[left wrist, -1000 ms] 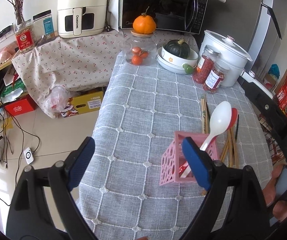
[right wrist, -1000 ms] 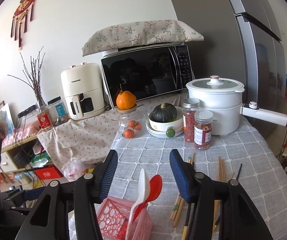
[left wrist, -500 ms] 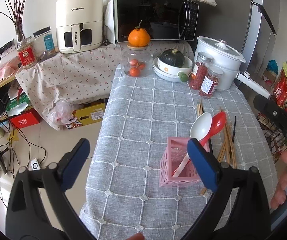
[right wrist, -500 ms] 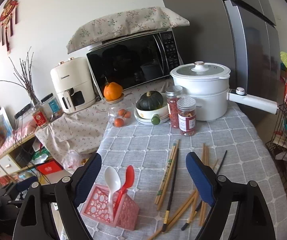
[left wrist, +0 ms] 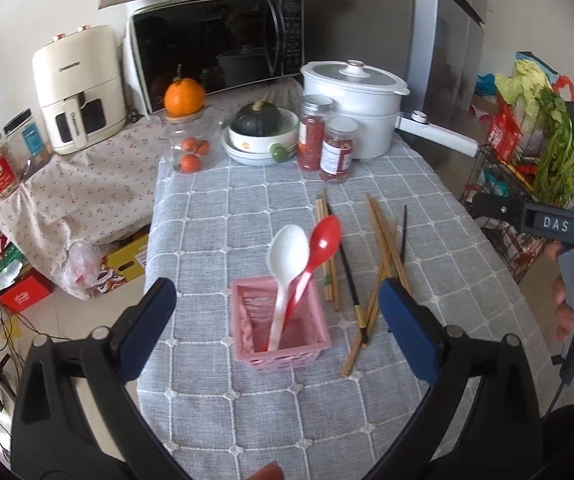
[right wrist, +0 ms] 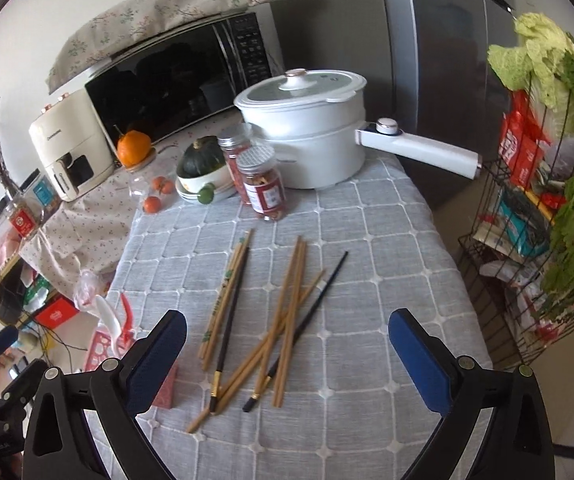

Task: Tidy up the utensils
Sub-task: 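Grasp a wooden chopstick with the left tool and lift it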

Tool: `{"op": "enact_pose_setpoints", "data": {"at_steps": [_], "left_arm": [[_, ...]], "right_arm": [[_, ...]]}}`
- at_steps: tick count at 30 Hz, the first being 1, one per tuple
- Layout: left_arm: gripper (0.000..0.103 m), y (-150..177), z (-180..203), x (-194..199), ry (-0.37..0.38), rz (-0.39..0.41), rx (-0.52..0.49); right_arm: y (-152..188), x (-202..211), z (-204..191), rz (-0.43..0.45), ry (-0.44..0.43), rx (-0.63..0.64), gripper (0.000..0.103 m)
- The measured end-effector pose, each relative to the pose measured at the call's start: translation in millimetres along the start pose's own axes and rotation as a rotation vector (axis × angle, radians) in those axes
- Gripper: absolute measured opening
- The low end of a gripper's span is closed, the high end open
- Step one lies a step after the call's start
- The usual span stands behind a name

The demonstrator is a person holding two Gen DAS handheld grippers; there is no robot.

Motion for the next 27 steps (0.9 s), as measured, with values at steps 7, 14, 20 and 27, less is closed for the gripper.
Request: {"op": "enact_pose_setpoints", "data": {"at_steps": [7,14,20,27], "left_arm": [[0.101,-19.9,62.8,-25.4,0.187,-0.077,-0.020],[0.078,-49.1,112.0,-79.3,0.206,-0.110,0.011],[0.032,-66.1,121.1,-159.1,0.168,-0.186,0.084],[0.015,-67.2,121.1,-229.4,0.134,-0.276,0.139]], "right_arm": [[-7.9,-4.9,49.1,-0.053,0.071,-0.044,0.102],[-10.7,-13.6,91.4,-0.074,0.124,-0.117,0.102],[-8.0,-26.1,106.0,-0.102,0.149,-0.123,0.102],[-3.7,-39.5,125.2,-0.140,0.168,-0.144,0.102]]}}
Point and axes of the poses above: each gripper's, at about its wrist camera, not at the fingertips, and x roughly against the way its jaws point, z to its right, y to its underside, the point moved 3 cm from there along -x, roughly the way its jaws point, and after that the axes turned 7 degrees about -x, right-handed, at the moved point
